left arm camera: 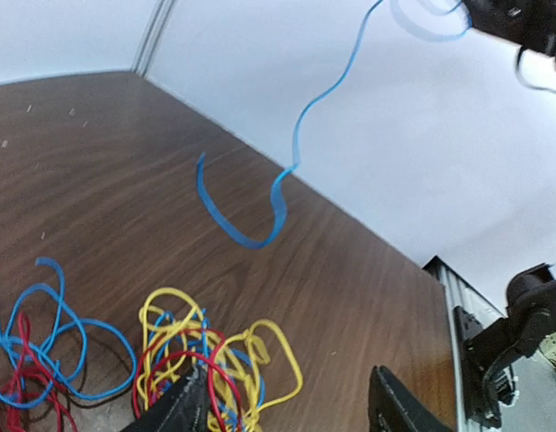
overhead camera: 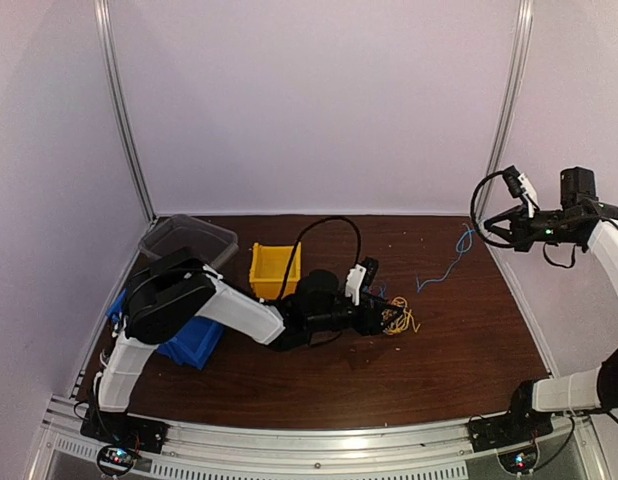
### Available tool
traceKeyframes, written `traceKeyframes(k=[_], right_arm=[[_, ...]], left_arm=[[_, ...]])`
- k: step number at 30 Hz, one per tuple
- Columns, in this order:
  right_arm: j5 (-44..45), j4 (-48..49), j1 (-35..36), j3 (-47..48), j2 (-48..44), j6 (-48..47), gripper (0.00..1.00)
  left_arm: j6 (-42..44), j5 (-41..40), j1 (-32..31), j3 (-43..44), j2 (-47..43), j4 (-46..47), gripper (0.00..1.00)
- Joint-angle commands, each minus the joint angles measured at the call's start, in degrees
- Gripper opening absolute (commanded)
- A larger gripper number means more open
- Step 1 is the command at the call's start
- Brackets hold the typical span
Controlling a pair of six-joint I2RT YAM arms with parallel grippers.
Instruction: Untangle the cables
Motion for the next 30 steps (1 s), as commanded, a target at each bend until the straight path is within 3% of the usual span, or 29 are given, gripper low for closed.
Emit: traceKeyframes(k=[1, 9, 15, 19, 21, 26, 30], right_arm=[[-2.4, -3.2, 3.0, -3.7, -3.0, -4.5, 0.0], [-5.2, -6.2, 7.2, -5.9, -4.7, -6.9, 0.0], [-9.3, -8.3, 9.9, -1.9, -6.4, -4.7, 0.0], [-8.5, -7.4, 12.6, -0.8, -7.5, -1.7, 0.0], [-8.1, -6.9, 13.2, -1.0, -7.9, -0.9, 0.0], [-6.6, -3.1, 16.0, -3.3, -9.0, 2.3, 0.0], [-6.2, -2.9, 16.6, -4.0, -8.9, 2.2, 0.0]], left_arm=[[4.3, 5.4, 0.0, -2.2, -4.9, 10.1, 0.62], [9.9, 3.6, 0.0, -8.4, -9.7, 10.7, 0.62], [18.9, 2.6, 0.0, -6.9, -10.4, 6.2, 0.62], [22.1, -2.8, -0.5, -6.4, -11.6, 3.6, 0.61], [20.6, -1.4, -0.1, -5.8, -11.7, 3.1, 0.6], [10.7, 17.5, 0.4, -3.2, -8.4, 9.6, 0.62], [-2.6, 18.7, 0.5, -2.2, -6.1, 18.3, 0.62]])
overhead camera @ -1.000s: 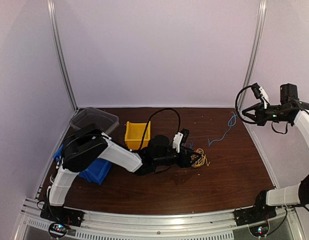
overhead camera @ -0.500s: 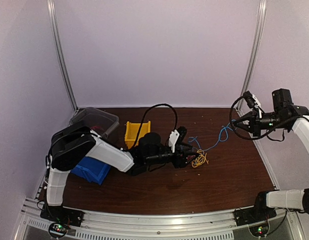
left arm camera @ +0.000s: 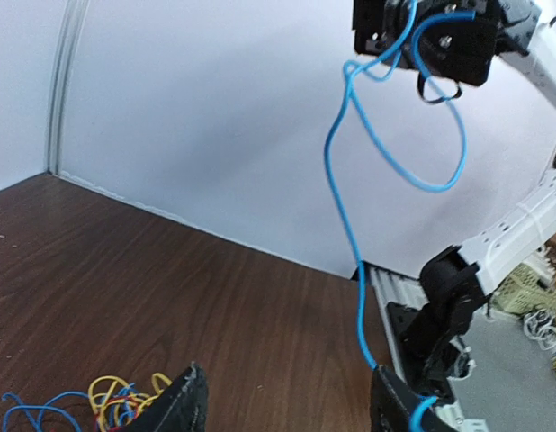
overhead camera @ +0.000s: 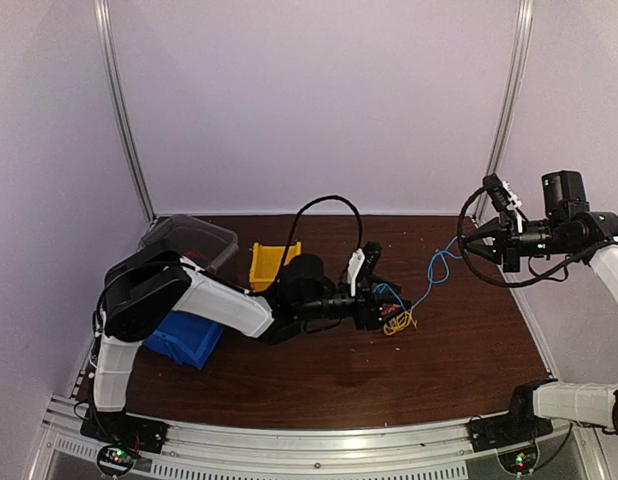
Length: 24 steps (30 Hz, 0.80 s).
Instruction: Untangle the cables
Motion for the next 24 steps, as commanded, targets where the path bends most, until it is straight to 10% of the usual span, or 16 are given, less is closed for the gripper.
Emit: traceKeyframes(k=[1, 11, 22, 24], right_arm=[[1.2, 1.8, 0.9, -1.3, -0.6, 1.5, 0.0], [4.9, 1.5, 1.0, -2.0, -0.4, 1.1, 0.0], [6.0, 4.0, 1.0, -6.0, 0.2, 1.2, 0.0], [6.2, 4.3, 1.0, -6.0, 0.1, 1.4, 0.0]], left_arm=[[-15.6, 7.3, 0.4, 0.7, 2.5, 16.8, 0.59], [-20.1, 5.0, 3.1, -7.0, -0.2, 29.1, 0.01], [-13.3, -5.6, 5.8, -15.9, -11.8, 18.6, 0.0], [-13.1, -9.5, 5.8, -14.0, -12.9, 7.7, 0.25]])
